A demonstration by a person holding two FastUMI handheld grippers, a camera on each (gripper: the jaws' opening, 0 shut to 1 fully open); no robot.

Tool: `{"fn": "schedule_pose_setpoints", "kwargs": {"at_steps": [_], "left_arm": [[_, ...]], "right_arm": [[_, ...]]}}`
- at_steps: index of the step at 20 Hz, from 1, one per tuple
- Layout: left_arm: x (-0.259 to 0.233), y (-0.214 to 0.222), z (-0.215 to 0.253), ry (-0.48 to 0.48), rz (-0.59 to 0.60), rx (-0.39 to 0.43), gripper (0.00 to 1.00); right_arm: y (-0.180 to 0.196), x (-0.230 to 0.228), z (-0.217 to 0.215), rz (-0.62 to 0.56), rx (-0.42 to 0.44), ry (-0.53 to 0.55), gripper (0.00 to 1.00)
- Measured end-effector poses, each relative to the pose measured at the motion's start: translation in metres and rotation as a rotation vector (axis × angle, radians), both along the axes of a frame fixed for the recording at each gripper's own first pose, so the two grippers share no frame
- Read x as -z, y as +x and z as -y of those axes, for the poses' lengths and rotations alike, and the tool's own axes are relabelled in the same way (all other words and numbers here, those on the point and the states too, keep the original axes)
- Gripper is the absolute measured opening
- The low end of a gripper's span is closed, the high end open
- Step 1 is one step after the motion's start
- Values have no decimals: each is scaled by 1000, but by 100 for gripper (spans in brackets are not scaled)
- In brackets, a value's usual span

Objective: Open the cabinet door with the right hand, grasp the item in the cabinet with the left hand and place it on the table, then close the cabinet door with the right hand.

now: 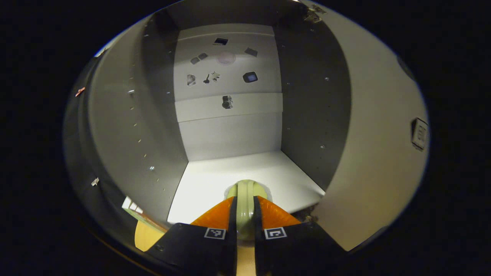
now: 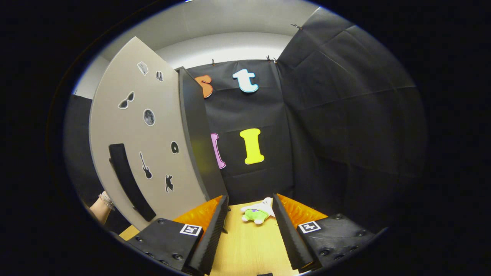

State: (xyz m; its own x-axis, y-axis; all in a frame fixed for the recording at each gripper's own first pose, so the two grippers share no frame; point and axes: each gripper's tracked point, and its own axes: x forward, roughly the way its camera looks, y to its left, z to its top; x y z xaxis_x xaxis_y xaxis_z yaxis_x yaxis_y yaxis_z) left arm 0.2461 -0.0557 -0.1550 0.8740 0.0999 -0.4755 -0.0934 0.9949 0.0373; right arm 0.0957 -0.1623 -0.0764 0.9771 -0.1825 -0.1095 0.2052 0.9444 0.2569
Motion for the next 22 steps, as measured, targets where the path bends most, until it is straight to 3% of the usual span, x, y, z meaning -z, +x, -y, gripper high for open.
{"fn": "schedule_pose_setpoints", "kwargs": {"at_steps": [5,10,16,22], "left_arm": [[17,-90,19,1,-10,-5,22],[52,-170,52,-106,-32,35,22],[102,-217,74,-131,-51,45,22],[178,-240,86,-141,-69,29,22]], "right_arm": [[-29,-3,-24,-20,-9,-44,76],[-55,-19,-36,-4,-26,-74,76],[-71,-15,-48,-36,-23,-126,76],[-55,-6,-54,-28,-16,-232,76]]}}
